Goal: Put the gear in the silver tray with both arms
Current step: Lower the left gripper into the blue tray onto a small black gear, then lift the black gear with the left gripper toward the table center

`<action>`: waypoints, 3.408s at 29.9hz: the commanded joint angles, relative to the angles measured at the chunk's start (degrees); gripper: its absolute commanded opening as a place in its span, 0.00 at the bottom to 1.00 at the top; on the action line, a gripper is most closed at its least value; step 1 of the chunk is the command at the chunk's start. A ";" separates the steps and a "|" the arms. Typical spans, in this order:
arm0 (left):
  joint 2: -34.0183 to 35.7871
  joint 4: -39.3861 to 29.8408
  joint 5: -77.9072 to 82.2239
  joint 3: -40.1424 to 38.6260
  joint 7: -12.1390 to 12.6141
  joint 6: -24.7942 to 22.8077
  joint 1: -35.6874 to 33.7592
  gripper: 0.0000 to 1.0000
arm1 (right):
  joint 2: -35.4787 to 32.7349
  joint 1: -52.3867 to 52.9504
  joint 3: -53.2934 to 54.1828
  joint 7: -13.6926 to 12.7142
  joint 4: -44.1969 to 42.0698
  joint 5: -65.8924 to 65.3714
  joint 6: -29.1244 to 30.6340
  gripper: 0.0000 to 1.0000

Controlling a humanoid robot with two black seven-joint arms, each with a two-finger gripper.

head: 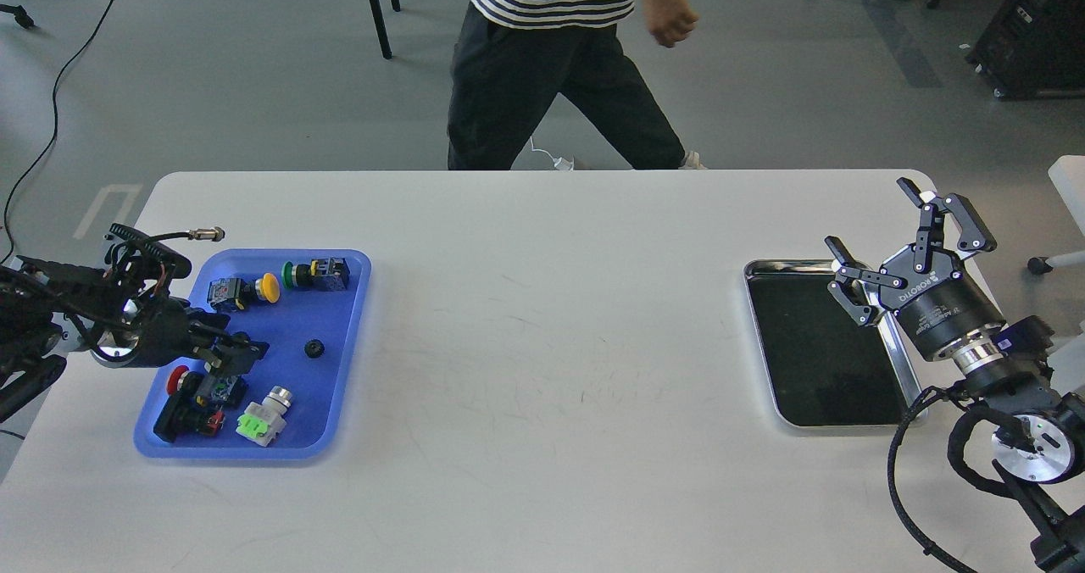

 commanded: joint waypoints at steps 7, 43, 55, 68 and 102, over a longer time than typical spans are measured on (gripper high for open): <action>-1.09 3.08 -1.54 0.09 -0.01 1.76 0.05 0.70 | -0.02 0.00 0.00 0.00 -0.01 0.00 0.00 1.00; -1.18 3.17 -1.46 1.94 -0.01 1.85 -0.04 0.20 | 0.07 -0.09 0.00 0.00 -0.01 0.00 0.00 1.00; -1.09 1.24 -1.98 1.85 -0.01 1.24 -4.33 0.14 | -0.02 0.00 0.00 0.00 -0.01 0.00 0.00 1.00; 1.55 -21.68 -2.33 1.67 -0.01 -2.33 -8.82 0.14 | -0.81 0.18 0.00 0.00 -0.01 0.00 0.00 1.00; -45.65 7.74 2.26 25.23 -0.01 -2.33 -28.60 0.16 | -3.53 -0.09 0.61 0.09 -0.44 0.00 0.00 1.00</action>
